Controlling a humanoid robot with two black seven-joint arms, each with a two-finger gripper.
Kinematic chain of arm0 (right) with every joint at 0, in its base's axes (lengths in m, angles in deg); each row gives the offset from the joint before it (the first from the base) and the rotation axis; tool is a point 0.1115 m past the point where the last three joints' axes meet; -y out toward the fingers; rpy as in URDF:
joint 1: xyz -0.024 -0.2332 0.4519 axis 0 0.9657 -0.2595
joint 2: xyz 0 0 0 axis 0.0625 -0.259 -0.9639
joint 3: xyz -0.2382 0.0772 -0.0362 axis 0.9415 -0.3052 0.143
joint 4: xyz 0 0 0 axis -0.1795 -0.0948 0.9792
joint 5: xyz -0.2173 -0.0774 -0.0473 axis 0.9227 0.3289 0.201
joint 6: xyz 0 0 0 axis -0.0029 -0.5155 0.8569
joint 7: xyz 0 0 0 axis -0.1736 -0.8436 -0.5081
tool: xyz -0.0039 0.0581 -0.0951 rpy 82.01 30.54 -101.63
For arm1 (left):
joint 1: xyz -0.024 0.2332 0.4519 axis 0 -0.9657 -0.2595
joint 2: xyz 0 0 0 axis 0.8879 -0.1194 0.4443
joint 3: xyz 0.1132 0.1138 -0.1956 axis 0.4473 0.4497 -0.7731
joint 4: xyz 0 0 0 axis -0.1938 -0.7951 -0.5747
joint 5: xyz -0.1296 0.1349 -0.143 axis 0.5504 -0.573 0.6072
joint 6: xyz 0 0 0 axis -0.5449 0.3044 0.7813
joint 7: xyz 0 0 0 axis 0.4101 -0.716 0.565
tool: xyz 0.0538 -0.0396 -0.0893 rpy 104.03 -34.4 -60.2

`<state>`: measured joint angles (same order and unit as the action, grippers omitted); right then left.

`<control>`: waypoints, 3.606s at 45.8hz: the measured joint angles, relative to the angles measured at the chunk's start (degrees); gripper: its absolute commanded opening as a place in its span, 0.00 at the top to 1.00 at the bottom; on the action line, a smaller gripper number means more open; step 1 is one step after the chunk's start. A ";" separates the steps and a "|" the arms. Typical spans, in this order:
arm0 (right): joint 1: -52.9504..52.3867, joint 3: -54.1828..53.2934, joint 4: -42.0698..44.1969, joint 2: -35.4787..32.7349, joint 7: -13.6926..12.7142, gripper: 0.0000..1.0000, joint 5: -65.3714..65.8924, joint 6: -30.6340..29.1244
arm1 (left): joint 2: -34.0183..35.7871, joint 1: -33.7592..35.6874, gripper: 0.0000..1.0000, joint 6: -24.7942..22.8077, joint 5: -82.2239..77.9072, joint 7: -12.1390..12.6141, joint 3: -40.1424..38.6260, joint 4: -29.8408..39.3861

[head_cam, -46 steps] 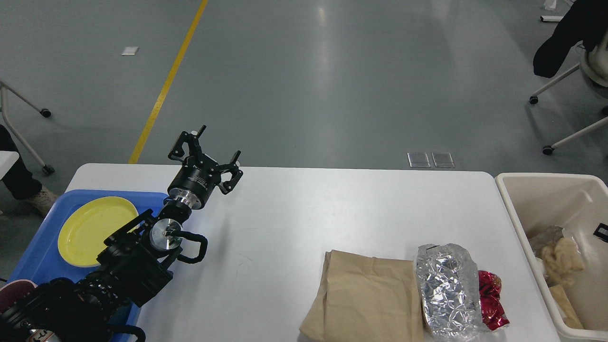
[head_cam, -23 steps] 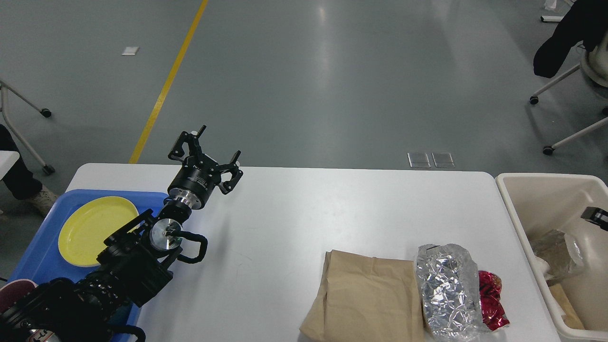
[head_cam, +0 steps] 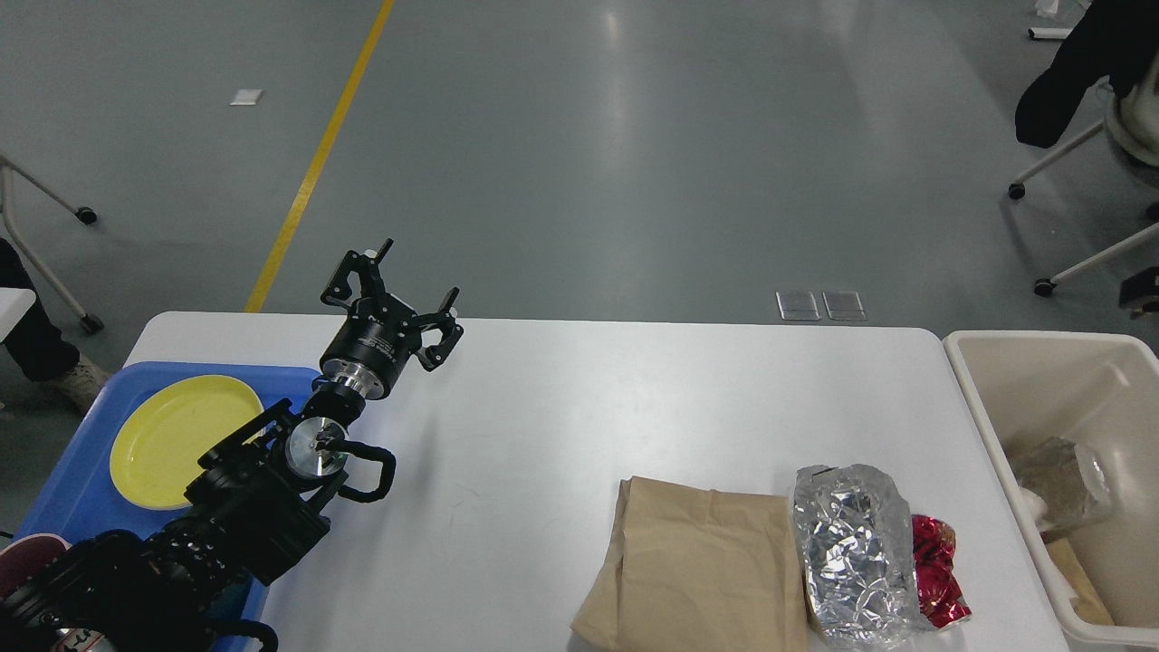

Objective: Tidy desktop

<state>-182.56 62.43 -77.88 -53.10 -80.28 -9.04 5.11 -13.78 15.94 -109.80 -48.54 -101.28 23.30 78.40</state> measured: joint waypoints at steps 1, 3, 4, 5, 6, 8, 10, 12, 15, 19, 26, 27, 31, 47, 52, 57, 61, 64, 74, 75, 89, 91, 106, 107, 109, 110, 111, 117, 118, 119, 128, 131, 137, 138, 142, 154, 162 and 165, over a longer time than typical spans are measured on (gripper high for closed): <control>-0.99 0.25 -0.39 0.74 -0.04 0.06 0.96 -0.30 | 0.00 0.00 0.02 0.00 0.00 0.00 0.00 0.00; -2.85 0.62 -1.10 2.45 -0.16 0.06 3.05 -0.72 | 0.00 0.00 0.02 0.00 0.00 0.00 0.00 0.00; -3.57 0.73 -1.35 3.23 -0.20 0.06 3.97 -0.83 | 0.00 0.00 0.02 0.00 0.00 0.00 0.00 0.00; -4.42 0.83 -1.65 4.20 -0.25 0.06 5.19 -0.93 | 0.01 0.00 0.02 0.00 0.00 0.00 0.00 0.00; -5.07 0.88 -1.88 4.97 -0.27 0.06 6.16 -0.99 | 0.01 0.00 0.02 0.00 0.00 0.00 0.00 0.00; -6.98 0.91 -2.72 7.00 -0.30 0.06 8.80 -1.14 | 0.01 0.00 0.02 0.00 0.00 0.00 0.00 0.00; -8.36 0.91 -3.54 8.38 -0.31 0.06 10.63 -1.30 | 0.01 0.00 0.02 0.00 0.00 -0.01 0.00 0.00; -10.05 0.86 -5.00 10.11 -0.32 0.06 12.75 -1.68 | 0.01 0.00 0.02 0.00 0.00 -0.02 0.00 0.00; -12.43 0.59 -7.46 12.55 -0.32 0.04 15.25 -2.17 | 0.01 0.00 0.02 0.00 0.00 -0.04 0.00 0.00; -14.69 -0.14 -10.60 15.22 -0.32 0.02 16.93 -2.69 | 0.01 0.00 0.02 0.00 0.00 -0.04 0.00 0.00; -16.30 -2.80 -16.61 17.94 -0.34 0.02 17.47 -4.56 | 0.01 0.00 0.02 0.00 0.00 -0.04 0.00 0.00; -16.32 -3.23 -17.19 18.12 -0.35 0.02 17.47 -4.80 | 0.01 0.00 0.02 0.00 0.00 -0.04 0.00 0.00; -16.01 -5.03 -18.96 18.71 -0.43 0.02 17.47 -5.50 | 0.01 0.00 0.02 0.00 0.00 -0.04 0.00 0.00; -0.61 -14.18 -19.83 19.47 -0.60 0.04 15.18 -3.59 | 0.01 0.00 0.02 0.00 0.00 0.00 0.00 0.00; 4.21 -15.89 -18.85 19.49 -0.60 0.04 14.25 -1.64 | 0.00 0.00 0.02 0.00 0.00 0.00 0.00 0.00; 8.02 -16.60 -17.25 19.51 -0.61 0.04 13.67 0.63 | 0.00 0.00 0.02 0.00 0.00 0.00 0.00 0.00; 10.54 -16.77 -16.16 19.33 -0.59 0.04 13.43 2.33 | 0.01 0.00 0.02 0.00 0.00 0.00 0.00 0.00; 12.62 -16.80 -14.87 18.99 -0.57 0.04 13.39 3.46 | 0.01 0.00 0.02 0.00 0.00 0.00 0.00 0.00; 18.54 -16.85 -9.55 16.79 -0.50 0.07 13.35 4.73 | 0.00 0.00 0.02 0.00 0.01 0.00 0.00 0.00; 18.83 -16.93 -9.39 16.58 -0.49 0.07 13.28 4.89 | 0.00 0.00 0.02 0.00 0.00 0.00 0.00 0.00; 21.39 -17.34 -8.41 15.38 -0.50 0.35 7.64 9.58 | 0.01 0.00 0.02 0.00 0.01 0.00 0.00 0.00; 21.41 -17.30 -8.40 15.37 -0.50 0.45 7.40 9.60 | 0.01 0.00 0.02 0.00 0.01 -0.01 0.00 0.00; 21.38 -17.73 -8.89 15.44 -0.59 1.00 5.61 6.80 | 0.01 0.00 0.02 0.00 0.01 -0.01 0.00 0.00; 21.35 -17.77 -8.89 15.44 -0.59 1.00 5.20 6.15 | 0.01 0.00 0.02 0.00 0.01 -0.01 0.00 0.00; 21.28 -17.84 -8.87 15.44 -0.59 1.00 4.12 4.54 | 0.01 0.00 0.02 0.00 0.01 -0.01 0.00 0.00; 21.24 -17.86 -8.85 15.44 -0.59 1.00 3.58 3.85 | 0.01 0.00 0.02 0.00 0.01 -0.01 0.00 0.00; 21.19 -17.87 -8.80 15.44 -0.59 1.00 2.99 3.23 | 0.01 0.00 0.02 0.00 0.01 -0.01 0.00 0.00; 20.00 -17.74 -8.66 15.42 -0.54 1.00 -0.90 1.03 | 0.01 0.00 0.02 0.00 0.01 -0.04 0.00 0.00; 19.68 -17.60 -8.69 15.39 -0.52 1.00 -1.44 0.76 | 0.01 0.00 0.02 0.00 0.01 -0.04 0.00 0.00; 19.17 -17.37 -8.74 15.33 -0.50 1.00 -2.05 0.31 | 0.01 0.00 0.02 0.00 0.01 -0.04 0.00 0.00; 13.00 -16.65 -8.85 13.02 -0.08 1.00 -5.73 -6.02 | 0.01 0.00 0.02 0.00 0.01 -0.04 0.00 0.00; 10.55 -16.45 -8.96 12.48 -0.06 1.00 -6.56 -7.90 | 0.01 0.00 0.02 0.00 0.01 -0.04 0.00 0.00; 6.02 -14.99 -9.01 10.80 -0.33 1.00 -6.78 -11.89 | 0.01 0.00 0.02 0.00 0.00 -0.04 0.00 0.00; 5.14 -14.37 -9.01 10.63 -0.33 1.00 -6.78 -12.63 | 0.01 0.00 0.02 0.00 0.01 -0.04 0.00 0.00; 1.09 -11.01 -9.02 10.37 -0.41 1.00 -6.51 -16.29 | 0.01 0.00 0.02 0.00 0.01 -0.01 0.00 0.00; -14.96 -4.01 -7.55 10.18 -0.48 1.00 -4.29 -25.41 | 0.01 0.00 0.02 0.00 0.00 0.01 -0.01 0.00; -18.53 0.66 0.35 8.24 -0.56 1.00 -3.59 -25.40 | 0.01 0.00 0.02 0.00 0.00 0.01 -0.01 0.00; -18.23 1.70 4.07 6.04 -0.58 1.00 -3.53 -24.77 | 0.01 0.00 0.02 0.00 0.01 0.01 -0.01 0.00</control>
<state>-200.79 64.12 -73.81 -47.06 -80.86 -12.57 -19.66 -13.78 15.94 -109.80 -48.54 -101.27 23.30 78.40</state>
